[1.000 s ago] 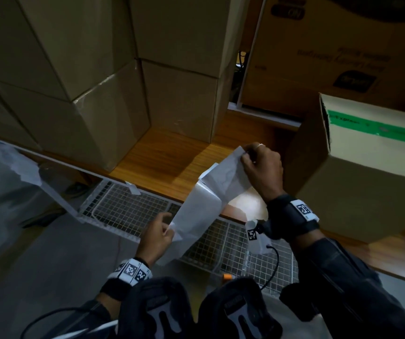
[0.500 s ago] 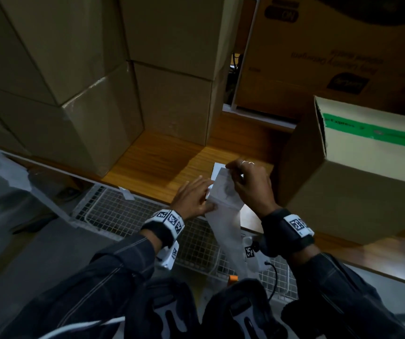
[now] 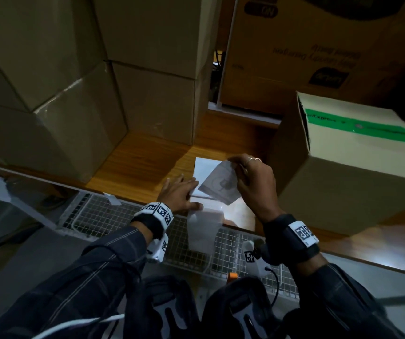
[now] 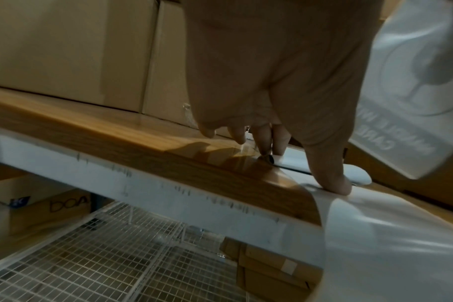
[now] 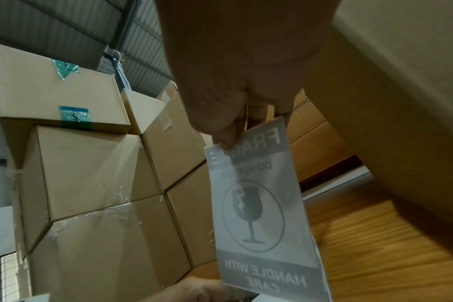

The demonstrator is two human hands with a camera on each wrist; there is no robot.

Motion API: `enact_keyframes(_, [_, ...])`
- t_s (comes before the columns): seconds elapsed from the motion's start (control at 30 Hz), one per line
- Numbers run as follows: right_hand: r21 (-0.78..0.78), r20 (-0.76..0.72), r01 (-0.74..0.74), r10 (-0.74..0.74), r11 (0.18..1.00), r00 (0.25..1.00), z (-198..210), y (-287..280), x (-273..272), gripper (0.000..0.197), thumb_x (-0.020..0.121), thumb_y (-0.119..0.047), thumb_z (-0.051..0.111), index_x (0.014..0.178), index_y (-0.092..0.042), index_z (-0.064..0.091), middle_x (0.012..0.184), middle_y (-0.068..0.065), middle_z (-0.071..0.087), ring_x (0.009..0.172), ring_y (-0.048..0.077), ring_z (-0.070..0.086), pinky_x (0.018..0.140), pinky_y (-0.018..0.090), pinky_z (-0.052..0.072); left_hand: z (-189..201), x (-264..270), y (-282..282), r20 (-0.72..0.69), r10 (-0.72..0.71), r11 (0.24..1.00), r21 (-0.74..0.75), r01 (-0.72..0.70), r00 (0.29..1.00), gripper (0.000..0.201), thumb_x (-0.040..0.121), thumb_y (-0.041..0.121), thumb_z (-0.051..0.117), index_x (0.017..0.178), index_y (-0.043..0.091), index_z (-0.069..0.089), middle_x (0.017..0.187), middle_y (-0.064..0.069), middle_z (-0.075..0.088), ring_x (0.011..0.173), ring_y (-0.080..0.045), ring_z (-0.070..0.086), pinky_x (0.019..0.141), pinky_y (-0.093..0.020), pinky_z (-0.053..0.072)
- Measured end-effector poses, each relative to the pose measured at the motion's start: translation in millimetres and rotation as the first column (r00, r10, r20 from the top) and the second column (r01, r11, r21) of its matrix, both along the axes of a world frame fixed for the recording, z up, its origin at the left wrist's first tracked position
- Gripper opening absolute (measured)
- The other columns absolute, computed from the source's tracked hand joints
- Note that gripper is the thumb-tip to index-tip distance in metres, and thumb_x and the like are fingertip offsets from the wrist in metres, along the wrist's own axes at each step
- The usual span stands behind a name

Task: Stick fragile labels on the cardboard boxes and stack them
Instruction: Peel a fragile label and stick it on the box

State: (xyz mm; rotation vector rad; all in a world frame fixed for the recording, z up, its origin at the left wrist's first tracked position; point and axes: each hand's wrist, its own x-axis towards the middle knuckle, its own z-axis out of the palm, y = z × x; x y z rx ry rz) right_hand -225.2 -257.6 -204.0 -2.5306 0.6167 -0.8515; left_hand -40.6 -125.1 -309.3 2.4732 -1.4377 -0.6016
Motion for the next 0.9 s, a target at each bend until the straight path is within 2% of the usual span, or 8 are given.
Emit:
enact_keyframes(0.1, [-0.076,0.032,0.040,-0.038,0.996,0.999,-0.3,0.6,-8.0,0.029,0.097,-0.020,0.050,0.118,-0.018,0.070,0.105,0.002,0.073,0.097,0.024,0.060,0.074,0.039,0.050,8.1,2.7,-2.7,-0.047,0.028,0.999,-0.014,-0.028,0.999,0.087,0.089,0.056,0.068,0.159,0.023,0.029,0.167,0.001,0.024,0.157,-0.025,0.007,0.125,-0.056,0.001])
enact_keyframes(0.17, [-0.114,0.075,0.069,-0.061,0.991,0.995,-0.5,0.5,-13.5,0.032,0.097,-0.025,0.046,0.118,-0.018,0.071,0.103,0.002,0.072,0.096,0.024,0.058,0.073,0.038,0.046,14.0,0.6,-0.6,-0.149,0.092,0.981,-0.159,-0.116,0.985,0.073,0.091,0.038,0.072,0.154,0.020,0.039,0.159,-0.005,0.041,0.152,-0.029,0.028,0.123,-0.053,0.021])
enact_keyframes(0.27, [-0.183,0.164,0.109,-0.079,0.977,0.983,1.9,-0.1,-20.4,0.030,0.096,-0.020,0.051,0.115,-0.015,0.072,0.100,0.003,0.072,0.095,0.027,0.058,0.072,0.039,0.044,34.2,-16.0,11.5,-0.297,0.249,0.817,-0.446,-0.365,0.922,0.025,0.098,0.026,0.064,0.122,0.017,0.067,0.115,-0.005,0.072,0.106,-0.021,0.069,0.086,-0.039,0.058])
enact_keyframes(0.37, [-0.279,0.214,0.116,-0.057,0.953,0.975,5.4,3.9,-23.9,0.023,0.094,-0.010,0.061,0.113,-0.011,0.073,0.097,0.005,0.072,0.093,0.030,0.060,0.071,0.042,0.044,66.8,-40.8,18.9,-0.733,0.193,0.760,-0.308,-0.571,0.652,0.042,0.102,0.048,0.056,0.098,0.009,0.072,0.087,-0.011,0.076,0.075,-0.024,0.072,0.060,-0.034,0.056])
enact_keyframes(0.47, [-0.386,0.197,0.081,-0.004,0.919,0.980,2.9,18.5,-27.5,0.019,0.094,-0.005,0.069,0.112,-0.011,0.074,0.098,0.005,0.073,0.094,0.029,0.061,0.073,0.041,0.043,82.5,-51.6,12.4,-0.925,0.181,0.806,-0.055,-0.589,0.335,0.062,0.098,0.063,0.050,0.109,0.006,0.072,0.100,-0.012,0.078,0.087,-0.027,0.075,0.071,-0.034,0.060])
enact_keyframes(0.57, [-0.482,0.098,-0.049,0.110,0.875,0.989,-10.1,35.2,-36.7,0.019,0.097,-0.011,0.064,0.112,-0.013,0.075,0.103,0.004,0.074,0.099,0.027,0.061,0.079,0.038,0.038,86.3,-57.8,3.4,-0.979,0.171,0.775,0.062,-0.629,0.113,0.051,0.095,0.052,0.065,0.117,0.006,0.070,0.110,-0.014,0.076,0.092,-0.025,0.075,0.073,-0.034,0.060])
enact_keyframes(0.77, [-0.380,-0.052,-0.244,0.243,0.892,0.969,-36.1,50.3,-68.8,0.027,0.092,-0.021,0.067,0.118,-0.016,0.074,0.119,0.002,0.073,0.111,0.026,0.063,0.089,0.042,0.044,87.8,-63.1,-7.9,-0.984,0.112,0.681,-0.025,-0.732,0.138,0.025,0.096,0.018,0.068,0.113,-0.001,0.068,0.099,-0.018,0.076,0.080,-0.027,0.074,0.058,-0.030,0.059])
enact_keyframes(0.9, [-0.203,-0.014,-0.140,0.140,0.969,0.990,-43.6,44.9,-91.1,0.037,0.094,-0.032,0.063,0.128,-0.017,0.066,0.127,0.001,0.068,0.117,0.021,0.058,0.089,0.044,0.047,96.0,-69.1,-7.5,-0.952,0.076,0.672,-0.170,-0.721,0.296,0.015,0.097,0.021,0.067,0.103,0.007,0.070,0.099,-0.010,0.078,0.090,-0.028,0.074,0.067,-0.033,0.061])
